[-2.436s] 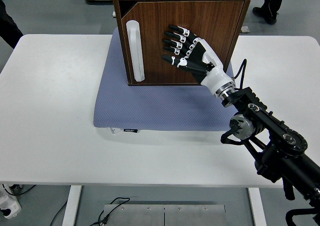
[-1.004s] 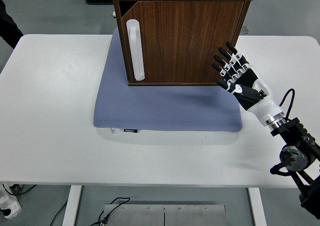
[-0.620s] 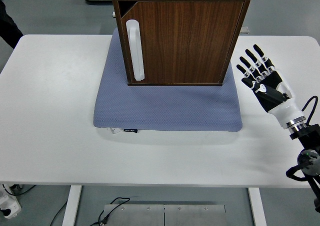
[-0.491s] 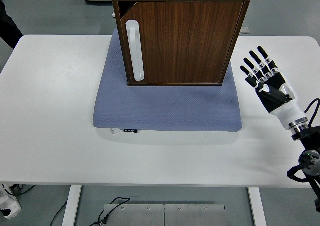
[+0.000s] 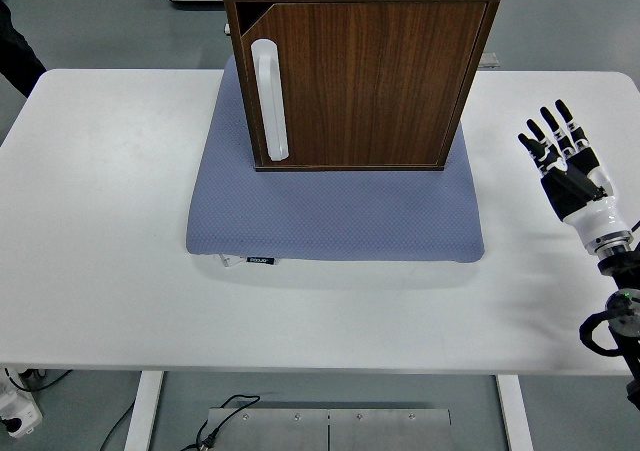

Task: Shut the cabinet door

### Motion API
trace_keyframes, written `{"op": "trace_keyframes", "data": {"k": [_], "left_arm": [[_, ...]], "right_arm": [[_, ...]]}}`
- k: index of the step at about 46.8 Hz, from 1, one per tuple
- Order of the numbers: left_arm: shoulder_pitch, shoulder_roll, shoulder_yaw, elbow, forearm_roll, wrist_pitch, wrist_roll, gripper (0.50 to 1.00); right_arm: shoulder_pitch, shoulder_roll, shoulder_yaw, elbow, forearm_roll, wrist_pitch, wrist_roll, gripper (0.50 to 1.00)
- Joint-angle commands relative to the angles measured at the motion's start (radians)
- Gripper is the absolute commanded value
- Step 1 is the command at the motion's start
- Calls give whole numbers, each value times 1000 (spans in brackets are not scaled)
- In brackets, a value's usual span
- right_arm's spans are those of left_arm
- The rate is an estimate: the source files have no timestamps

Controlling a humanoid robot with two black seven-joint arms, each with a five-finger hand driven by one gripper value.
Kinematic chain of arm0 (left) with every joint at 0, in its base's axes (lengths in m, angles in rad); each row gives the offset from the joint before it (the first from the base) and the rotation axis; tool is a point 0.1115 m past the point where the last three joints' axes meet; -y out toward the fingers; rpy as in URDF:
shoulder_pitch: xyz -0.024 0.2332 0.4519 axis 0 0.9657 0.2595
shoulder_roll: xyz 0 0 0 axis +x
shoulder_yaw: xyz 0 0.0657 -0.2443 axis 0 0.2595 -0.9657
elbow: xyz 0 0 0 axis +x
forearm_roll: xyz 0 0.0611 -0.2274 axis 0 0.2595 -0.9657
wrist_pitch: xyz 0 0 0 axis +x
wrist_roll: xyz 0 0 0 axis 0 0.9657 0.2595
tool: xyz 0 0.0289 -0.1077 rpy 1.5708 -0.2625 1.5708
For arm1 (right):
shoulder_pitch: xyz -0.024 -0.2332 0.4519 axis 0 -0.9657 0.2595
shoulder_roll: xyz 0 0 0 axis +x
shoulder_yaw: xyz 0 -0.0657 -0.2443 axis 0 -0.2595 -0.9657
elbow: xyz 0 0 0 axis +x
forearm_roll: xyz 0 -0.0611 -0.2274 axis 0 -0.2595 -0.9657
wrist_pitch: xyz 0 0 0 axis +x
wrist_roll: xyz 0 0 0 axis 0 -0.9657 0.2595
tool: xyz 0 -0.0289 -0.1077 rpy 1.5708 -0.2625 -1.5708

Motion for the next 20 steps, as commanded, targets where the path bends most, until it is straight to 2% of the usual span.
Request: {"op": "trace_keyframes", "data": {"k": [1,20], "left_arm": [[0,0,0,-1,0,0,0,1000],[0,0,0,0,0,0,0,1000]], "right_arm": [[19,6,-1,-25,3,-11,0,1000],[73,58,-2,-38,63,-125,-17,1000]]}}
